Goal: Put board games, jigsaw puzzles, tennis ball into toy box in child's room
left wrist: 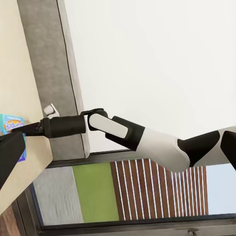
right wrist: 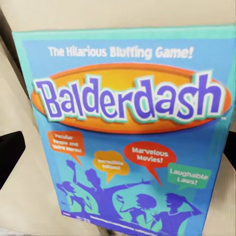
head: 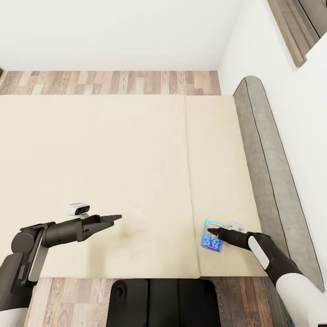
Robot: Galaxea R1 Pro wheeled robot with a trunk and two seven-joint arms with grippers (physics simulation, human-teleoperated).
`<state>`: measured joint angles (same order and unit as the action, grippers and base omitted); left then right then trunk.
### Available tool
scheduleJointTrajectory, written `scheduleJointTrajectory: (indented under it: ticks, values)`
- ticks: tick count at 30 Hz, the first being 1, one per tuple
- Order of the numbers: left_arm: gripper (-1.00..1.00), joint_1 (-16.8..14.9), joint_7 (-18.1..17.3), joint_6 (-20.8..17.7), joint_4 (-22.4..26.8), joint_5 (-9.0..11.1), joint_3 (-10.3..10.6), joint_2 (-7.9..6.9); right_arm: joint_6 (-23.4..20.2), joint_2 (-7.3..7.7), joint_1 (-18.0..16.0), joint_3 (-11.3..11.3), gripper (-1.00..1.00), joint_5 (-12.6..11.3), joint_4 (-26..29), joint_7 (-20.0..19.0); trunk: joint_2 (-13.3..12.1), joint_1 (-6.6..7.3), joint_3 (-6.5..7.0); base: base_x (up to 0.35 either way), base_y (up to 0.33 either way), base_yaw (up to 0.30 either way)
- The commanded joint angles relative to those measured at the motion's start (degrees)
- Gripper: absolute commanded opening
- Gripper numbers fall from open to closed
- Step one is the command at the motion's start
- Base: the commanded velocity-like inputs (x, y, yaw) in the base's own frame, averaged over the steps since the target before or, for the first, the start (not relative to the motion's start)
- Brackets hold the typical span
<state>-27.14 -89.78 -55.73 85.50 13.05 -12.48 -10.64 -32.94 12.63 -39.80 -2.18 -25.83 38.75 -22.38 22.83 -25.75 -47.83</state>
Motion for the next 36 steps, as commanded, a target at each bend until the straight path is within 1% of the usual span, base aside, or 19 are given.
scheduleJointTrajectory:
  ticks: [1,6,11,18,36]
  values:
    - [1.0,0.0,-0.2,-0.6,0.0,0.0,0.0,-0.03,-0.2,0.05,0.0,-0.2,1.0,-0.3,0.0,-0.3,0.1,-0.03,-0.06,0.0,0.0,0.0]
    - [1.0,0.0,-0.2,-0.6,0.0,0.0,0.0,-0.12,-0.3,0.01,0.0,-0.3,1.0,-0.2,0.0,-3.1,0.1,-0.03,-0.06,0.0,0.0,0.0]
    - [1.0,0.0,-0.2,-0.6,0.0,0.0,0.0,-0.02,-0.4,0.02,0.0,-0.2,1.0,-0.2,0.0,-4.6,0.1,-0.03,-0.06,0.0,0.0,0.0]
    - [1.0,0.0,-0.2,-0.6,0.0,0.0,0.1,0.0,-0.3,-0.06,0.0,-0.2,1.0,-0.2,0.0,-4.9,0.1,-0.03,-0.06,0.0,0.0,0.0]
    - [1.0,0.0,-0.2,-0.6,0.0,0.0,0.1,0.01,-0.1,-0.38,-0.2,-0.3,1.0,0.4,-0.1,-4.0,0.1,-0.03,-0.06,0.0,0.0,0.0]
